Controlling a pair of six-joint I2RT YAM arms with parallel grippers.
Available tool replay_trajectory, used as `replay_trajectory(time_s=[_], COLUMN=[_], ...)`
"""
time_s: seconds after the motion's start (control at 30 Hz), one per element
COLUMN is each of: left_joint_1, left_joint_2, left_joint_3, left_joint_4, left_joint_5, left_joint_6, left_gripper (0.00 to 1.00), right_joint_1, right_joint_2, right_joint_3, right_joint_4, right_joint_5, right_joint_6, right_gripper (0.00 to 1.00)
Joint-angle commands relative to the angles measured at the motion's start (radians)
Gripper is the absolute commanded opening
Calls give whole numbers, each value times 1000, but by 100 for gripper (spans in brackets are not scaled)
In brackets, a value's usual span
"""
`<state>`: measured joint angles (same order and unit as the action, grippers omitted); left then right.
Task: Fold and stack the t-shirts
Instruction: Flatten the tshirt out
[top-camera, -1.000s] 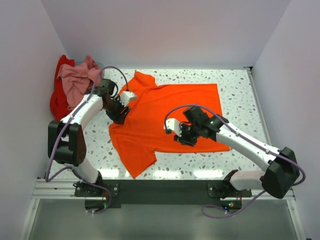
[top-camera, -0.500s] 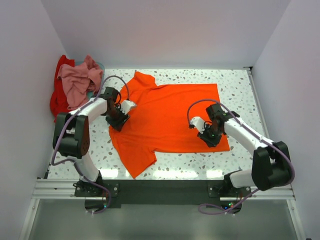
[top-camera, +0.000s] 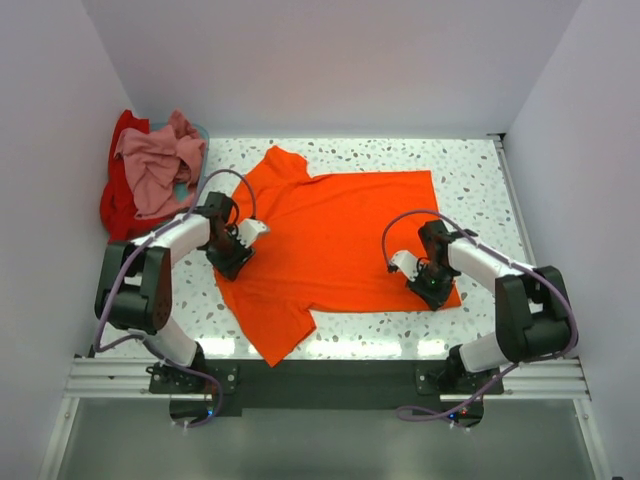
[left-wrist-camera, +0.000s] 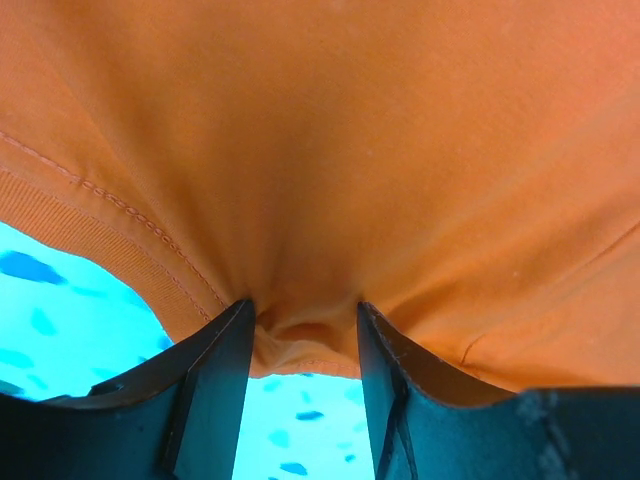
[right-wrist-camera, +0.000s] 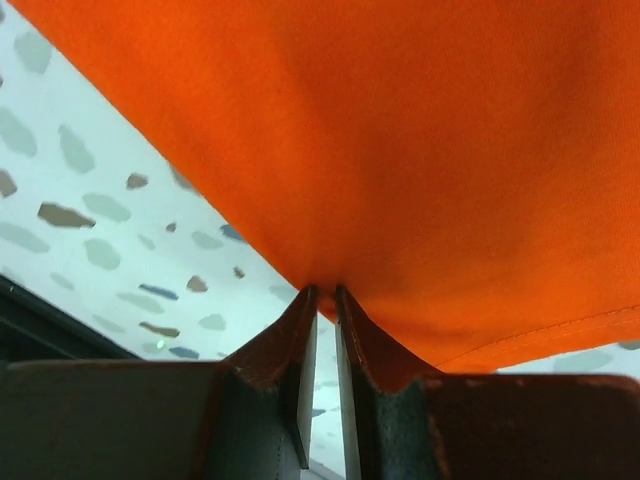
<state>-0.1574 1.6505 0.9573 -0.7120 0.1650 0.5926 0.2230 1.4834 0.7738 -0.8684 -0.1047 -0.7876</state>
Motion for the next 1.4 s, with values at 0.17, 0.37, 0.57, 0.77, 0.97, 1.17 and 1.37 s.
replay_trajectory(time_s=[0.17, 0.37, 0.57, 0.77, 0.97, 1.17, 1.37], left_joint_1=[1, 35, 64, 71, 71, 73, 73], left_joint_2=[-95, 55, 311, 572, 700, 759, 801], left_joint_3=[82, 471, 809, 1098, 1180, 1181, 1186], left_joint_4=[-213, -111, 100, 236, 399, 496, 525], left_joint_5=[183, 284, 271, 232, 203, 183, 163], left_joint_6=[49, -116, -319, -447, -497, -517, -536], left_gripper=[53, 60, 65, 69, 77, 79, 80], right_joint_1=[-4, -37, -154, -259, -281, -281, -283], right_joint_2=[-109, -31, 233, 584, 799, 896, 948], right_joint_3=[134, 395, 723, 1108, 1278, 1329, 1371], right_joint_4=[-296, -264, -90, 66, 180, 299, 333], right_joint_5=[-157, -254, -277, -248, -222, -199, -159], right_joint_6=[-76, 16, 192, 399, 468, 528, 550], right_gripper=[20, 30, 29, 31, 34, 42, 49])
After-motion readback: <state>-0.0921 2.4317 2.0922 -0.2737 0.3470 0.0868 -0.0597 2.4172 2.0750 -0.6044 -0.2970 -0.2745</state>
